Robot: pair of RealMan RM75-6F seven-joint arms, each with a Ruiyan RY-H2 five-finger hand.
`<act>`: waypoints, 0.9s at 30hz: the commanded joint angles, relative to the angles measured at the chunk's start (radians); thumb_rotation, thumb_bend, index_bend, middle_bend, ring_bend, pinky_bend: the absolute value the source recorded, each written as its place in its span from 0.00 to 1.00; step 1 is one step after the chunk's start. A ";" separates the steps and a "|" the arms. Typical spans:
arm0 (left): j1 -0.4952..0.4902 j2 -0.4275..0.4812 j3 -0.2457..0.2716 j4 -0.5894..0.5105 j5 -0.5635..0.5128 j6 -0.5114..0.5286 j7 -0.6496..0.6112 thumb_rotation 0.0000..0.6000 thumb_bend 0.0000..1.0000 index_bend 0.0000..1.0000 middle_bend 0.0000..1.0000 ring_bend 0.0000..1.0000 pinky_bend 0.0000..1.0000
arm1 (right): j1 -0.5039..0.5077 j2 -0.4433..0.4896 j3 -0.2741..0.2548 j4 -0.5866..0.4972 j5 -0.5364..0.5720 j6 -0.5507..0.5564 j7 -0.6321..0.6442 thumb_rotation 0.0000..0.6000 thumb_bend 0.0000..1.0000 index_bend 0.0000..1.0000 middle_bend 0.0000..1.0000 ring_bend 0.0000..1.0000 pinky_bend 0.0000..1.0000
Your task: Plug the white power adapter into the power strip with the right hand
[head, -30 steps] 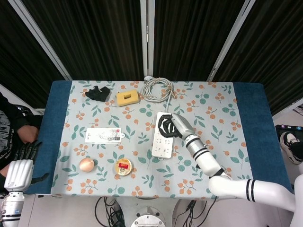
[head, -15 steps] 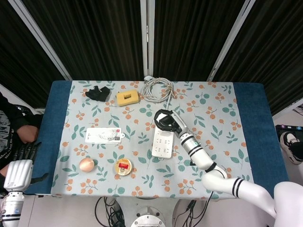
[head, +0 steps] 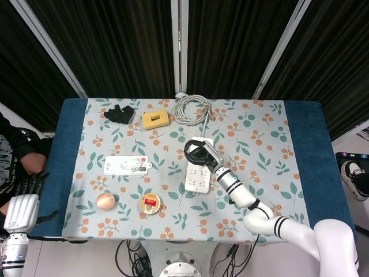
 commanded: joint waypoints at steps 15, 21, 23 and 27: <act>0.002 -0.002 0.003 0.009 -0.004 -0.005 -0.016 1.00 0.00 0.08 0.03 0.00 0.00 | 0.055 -0.051 -0.075 0.083 -0.008 0.041 0.017 1.00 0.93 1.00 1.00 1.00 1.00; 0.002 -0.002 0.003 0.011 -0.005 -0.007 -0.021 1.00 0.00 0.08 0.03 0.00 0.00 | 0.071 -0.060 -0.085 0.095 0.002 0.038 0.000 1.00 0.93 1.00 1.00 1.00 1.00; 0.003 -0.003 0.003 0.013 -0.006 -0.007 -0.022 1.00 0.00 0.08 0.03 0.00 0.00 | 0.074 -0.061 -0.090 0.096 0.003 0.037 -0.004 1.00 0.93 1.00 1.00 1.00 1.00; 0.005 -0.003 0.004 0.014 -0.007 -0.006 -0.023 1.00 0.00 0.08 0.03 0.00 0.00 | 0.076 -0.064 -0.095 0.102 0.014 0.035 -0.008 1.00 0.93 1.00 1.00 1.00 1.00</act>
